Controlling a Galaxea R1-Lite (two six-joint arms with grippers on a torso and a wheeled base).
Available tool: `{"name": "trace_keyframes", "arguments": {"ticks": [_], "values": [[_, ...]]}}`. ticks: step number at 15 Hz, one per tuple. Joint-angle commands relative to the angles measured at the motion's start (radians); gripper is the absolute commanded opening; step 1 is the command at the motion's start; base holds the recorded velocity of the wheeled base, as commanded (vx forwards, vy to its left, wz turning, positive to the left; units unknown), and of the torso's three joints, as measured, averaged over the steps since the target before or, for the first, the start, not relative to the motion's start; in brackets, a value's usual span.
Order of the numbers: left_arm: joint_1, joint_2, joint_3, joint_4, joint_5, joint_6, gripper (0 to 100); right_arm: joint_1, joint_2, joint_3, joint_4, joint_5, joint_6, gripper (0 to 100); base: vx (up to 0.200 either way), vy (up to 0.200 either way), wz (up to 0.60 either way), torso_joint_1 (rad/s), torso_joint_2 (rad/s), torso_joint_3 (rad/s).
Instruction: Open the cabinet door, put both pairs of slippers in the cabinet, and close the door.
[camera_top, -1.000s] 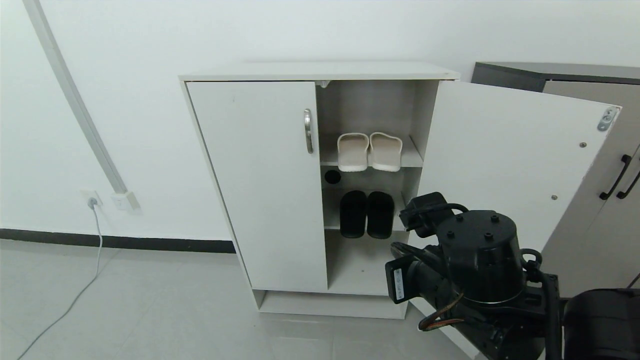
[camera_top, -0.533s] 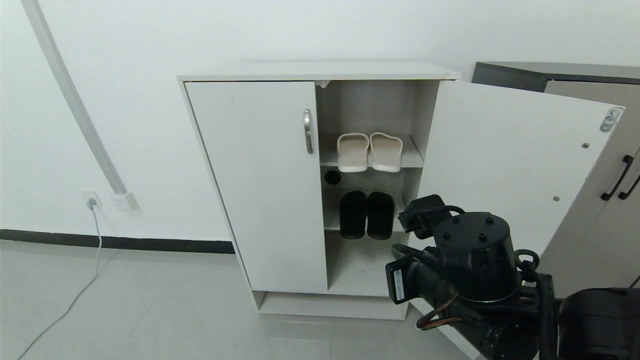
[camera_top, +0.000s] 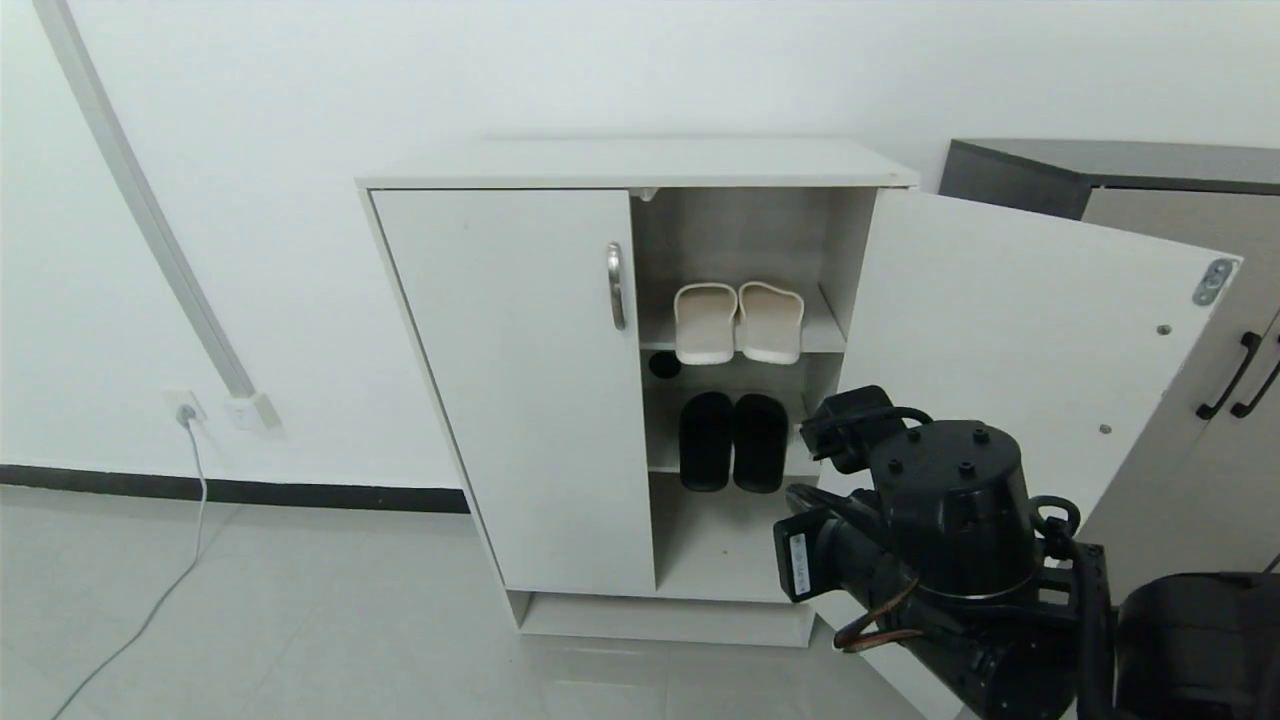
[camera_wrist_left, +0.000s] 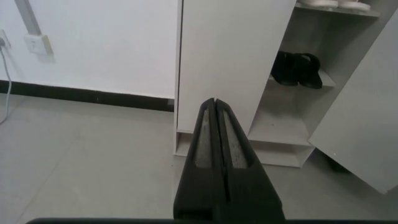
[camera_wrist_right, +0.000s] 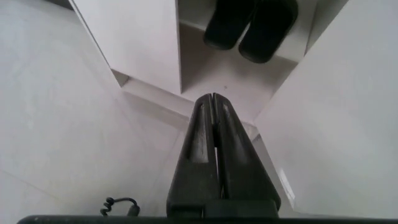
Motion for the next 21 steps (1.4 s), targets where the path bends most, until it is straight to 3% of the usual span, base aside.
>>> {"name": "trace_keyframes", "arguments": {"ticks": [1,21], "values": [[0.001,0.001,0.0,0.0,0.001,0.001,0,-0.001,0.001,0.0,0.001,0.0,-0.001,0,0.0,0.0,0.0,0.032,-0.48,-0.354],[0.001,0.001,0.0,0.0,-0.002,0.002,0,-0.006,0.001,0.004,-0.001,0.0,-0.009,0,0.0,0.0,0.0,0.159,-0.49,-0.326]]}}
